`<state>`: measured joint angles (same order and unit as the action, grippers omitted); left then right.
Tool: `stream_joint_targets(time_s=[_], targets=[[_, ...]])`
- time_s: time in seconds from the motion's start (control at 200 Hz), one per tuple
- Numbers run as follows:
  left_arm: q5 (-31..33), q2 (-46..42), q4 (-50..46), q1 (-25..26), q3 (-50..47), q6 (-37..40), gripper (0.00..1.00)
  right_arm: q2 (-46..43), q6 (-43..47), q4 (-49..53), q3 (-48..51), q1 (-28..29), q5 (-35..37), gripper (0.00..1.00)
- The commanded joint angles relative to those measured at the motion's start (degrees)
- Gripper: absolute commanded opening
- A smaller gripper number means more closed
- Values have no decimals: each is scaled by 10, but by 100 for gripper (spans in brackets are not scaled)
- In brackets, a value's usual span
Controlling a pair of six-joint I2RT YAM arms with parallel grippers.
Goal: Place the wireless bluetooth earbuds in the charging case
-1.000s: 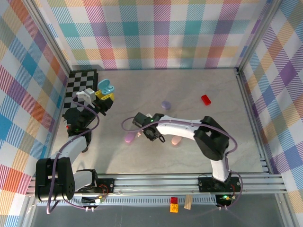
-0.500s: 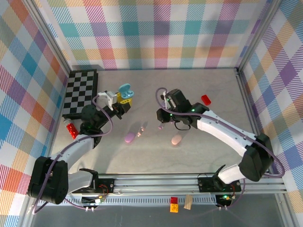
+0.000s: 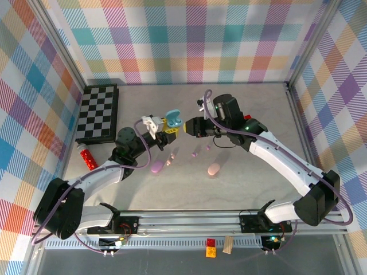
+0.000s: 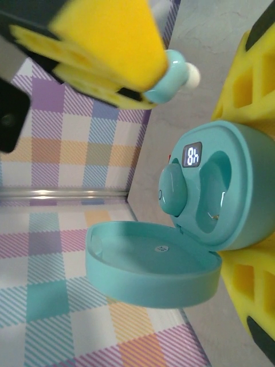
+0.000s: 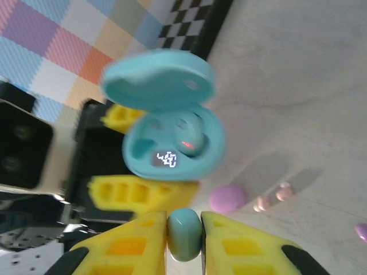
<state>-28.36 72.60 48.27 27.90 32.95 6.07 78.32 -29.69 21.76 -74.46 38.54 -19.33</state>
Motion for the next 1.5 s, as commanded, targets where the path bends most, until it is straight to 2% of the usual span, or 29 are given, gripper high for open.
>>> stream_joint_targets(time_s=[0.0,0.14,0.32,0.815,1.23,1.495], targets=[[-1,12,24,19,26,14,37,3,-14,-42,-30,-5,-53,20],[-8,28,40,34,33,14,37,18,-31,-71,-39,-13,-76,20],[-8,29,38,42,38,16,37,39,-25,-66,-58,-13,-71,20],[30,24,9,45,46,18,37,54,-35,-67,-52,-14,-63,20],[18,15,9,44,51,18,36,68,-36,-67,-49,-14,-66,21],[18,11,2,44,52,19,36,63,-38,-59,-52,-14,-54,26]])
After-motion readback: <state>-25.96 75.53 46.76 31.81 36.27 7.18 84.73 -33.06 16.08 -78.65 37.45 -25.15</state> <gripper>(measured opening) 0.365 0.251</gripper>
